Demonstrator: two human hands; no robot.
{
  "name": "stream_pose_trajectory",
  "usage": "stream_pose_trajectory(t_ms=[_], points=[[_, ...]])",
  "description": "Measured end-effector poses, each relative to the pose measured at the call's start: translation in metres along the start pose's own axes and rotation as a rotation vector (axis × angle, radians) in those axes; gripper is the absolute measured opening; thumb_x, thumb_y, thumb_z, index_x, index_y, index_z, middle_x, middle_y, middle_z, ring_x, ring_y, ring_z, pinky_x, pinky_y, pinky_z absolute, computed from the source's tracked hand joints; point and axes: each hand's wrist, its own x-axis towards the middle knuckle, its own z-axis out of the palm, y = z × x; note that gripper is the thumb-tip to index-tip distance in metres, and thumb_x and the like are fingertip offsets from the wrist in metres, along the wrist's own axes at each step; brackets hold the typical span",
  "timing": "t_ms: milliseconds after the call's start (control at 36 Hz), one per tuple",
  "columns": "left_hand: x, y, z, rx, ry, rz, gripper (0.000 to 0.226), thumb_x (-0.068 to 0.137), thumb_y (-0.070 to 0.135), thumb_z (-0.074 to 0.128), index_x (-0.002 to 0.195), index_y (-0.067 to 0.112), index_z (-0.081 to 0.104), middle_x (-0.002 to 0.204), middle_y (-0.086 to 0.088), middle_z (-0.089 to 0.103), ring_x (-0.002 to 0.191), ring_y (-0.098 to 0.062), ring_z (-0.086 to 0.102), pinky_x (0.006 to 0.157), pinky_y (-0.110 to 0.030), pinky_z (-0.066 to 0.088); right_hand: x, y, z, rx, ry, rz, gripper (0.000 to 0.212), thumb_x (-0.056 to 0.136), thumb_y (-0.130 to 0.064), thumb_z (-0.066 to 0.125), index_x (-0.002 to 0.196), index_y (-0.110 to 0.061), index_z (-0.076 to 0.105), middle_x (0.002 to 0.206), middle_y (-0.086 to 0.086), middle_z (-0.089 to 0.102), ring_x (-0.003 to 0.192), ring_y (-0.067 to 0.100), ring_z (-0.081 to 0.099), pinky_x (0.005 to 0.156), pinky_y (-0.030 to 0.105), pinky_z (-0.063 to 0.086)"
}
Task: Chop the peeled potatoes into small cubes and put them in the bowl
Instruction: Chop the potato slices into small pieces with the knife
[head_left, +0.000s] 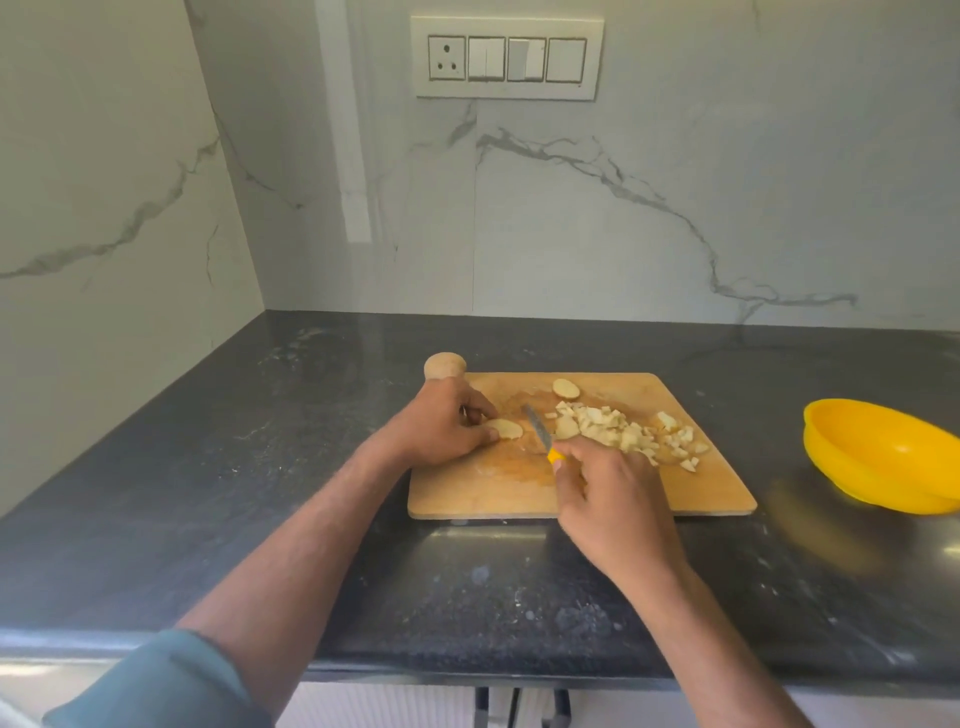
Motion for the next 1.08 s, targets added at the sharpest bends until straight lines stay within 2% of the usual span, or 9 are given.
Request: stream_pose_trajectory(t_ms=[56, 167, 306, 389, 500, 611, 778, 944, 1083], points=[[0.001, 0.000, 0.000, 0.005, 0.004, -0.006, 0.028, 0.089, 0.025, 0.078, 0.114, 0.012, 0.078, 0.100, -0.001, 0.073, 0.090, -0.009, 0.063, 0.070, -0.006, 0.045, -0.002, 0.001, 0.003, -0.034, -0.005, -0.029, 0.024, 0.095, -0.018, 0.061, 0.116, -0.015, 0.073, 0.064, -0.006, 0.067, 0.040, 0.000, 0.038, 0.047, 0.011, 0.026], [0.003, -0.002, 0.002, 0.011, 0.026, -0.039, 0.028, 0.087, 0.030, 0.081, 0.108, 0.012, 0.078, 0.095, 0.000, 0.072, 0.083, -0.005, 0.062, 0.065, -0.005, 0.044, -0.004, 0.001, 0.005, -0.085, -0.033, -0.059, 0.029, 0.096, -0.020, 0.060, 0.122, -0.015, 0.071, 0.082, -0.001, 0.076, 0.053, 0.005, 0.046, 0.059, 0.018, 0.038], [0.003, 0.004, 0.005, -0.022, 0.071, -0.041, 0.023, 0.083, 0.035, 0.084, 0.091, 0.014, 0.080, 0.081, 0.001, 0.072, 0.076, -0.010, 0.065, 0.063, -0.024, 0.052, -0.006, 0.000, 0.004, -0.093, -0.046, -0.077, 0.029, 0.097, -0.022, 0.058, 0.124, -0.017, 0.070, 0.083, -0.002, 0.076, 0.053, 0.003, 0.045, 0.053, 0.005, 0.025], [0.003, 0.003, 0.000, -0.034, 0.066, -0.043, 0.025, 0.083, 0.031, 0.083, 0.102, 0.016, 0.078, 0.081, 0.003, 0.069, 0.076, -0.007, 0.063, 0.067, -0.020, 0.047, -0.007, -0.001, 0.003, -0.076, -0.045, -0.075, 0.030, 0.098, -0.022, 0.058, 0.126, -0.017, 0.069, 0.088, -0.003, 0.077, 0.055, 0.004, 0.052, 0.058, 0.006, 0.030], [0.002, -0.005, -0.009, -0.036, -0.106, 0.011, 0.036, 0.085, 0.014, 0.079, 0.120, 0.015, 0.073, 0.090, 0.008, 0.066, 0.077, -0.005, 0.057, 0.071, -0.011, 0.044, -0.007, 0.000, 0.004, -0.092, -0.043, -0.053, 0.031, 0.099, -0.024, 0.057, 0.127, -0.017, 0.068, 0.086, -0.003, 0.076, 0.055, 0.004, 0.048, 0.060, 0.012, 0.035], [0.007, -0.008, -0.009, -0.007, -0.223, 0.053, 0.041, 0.092, 0.020, 0.074, 0.133, 0.019, 0.068, 0.100, 0.010, 0.057, 0.084, -0.004, 0.052, 0.072, -0.007, 0.038, -0.008, 0.001, 0.005, -0.111, -0.072, -0.036, 0.033, 0.100, -0.026, 0.055, 0.131, -0.019, 0.064, 0.078, -0.004, 0.072, 0.051, 0.002, 0.042, 0.066, 0.019, 0.047], [0.014, -0.006, -0.007, 0.008, -0.297, 0.100, 0.041, 0.096, 0.023, 0.071, 0.136, 0.021, 0.065, 0.102, 0.010, 0.050, 0.087, -0.005, 0.049, 0.074, -0.006, 0.037, -0.006, 0.000, 0.005, -0.118, -0.108, -0.058, 0.033, 0.103, -0.027, 0.052, 0.134, -0.021, 0.061, 0.082, -0.008, 0.071, 0.047, -0.006, 0.040, 0.063, 0.012, 0.047], [0.018, -0.008, -0.008, 0.013, -0.299, 0.108, 0.039, 0.093, 0.025, 0.074, 0.131, 0.019, 0.069, 0.104, 0.005, 0.055, 0.086, -0.005, 0.050, 0.073, -0.008, 0.038, -0.004, 0.001, 0.006, -0.128, -0.102, -0.060, 0.032, 0.103, -0.029, 0.052, 0.133, -0.022, 0.060, 0.085, -0.009, 0.072, 0.054, -0.003, 0.046, 0.069, 0.019, 0.054], [0.022, -0.008, -0.009, -0.009, -0.271, 0.064, 0.038, 0.089, 0.028, 0.079, 0.125, 0.020, 0.072, 0.107, -0.001, 0.065, 0.090, -0.015, 0.057, 0.070, -0.011, 0.041, -0.004, 0.003, 0.009, -0.123, -0.095, -0.057, 0.032, 0.103, -0.028, 0.052, 0.134, -0.022, 0.060, 0.090, -0.009, 0.073, 0.050, -0.009, 0.038, 0.067, 0.014, 0.049]])
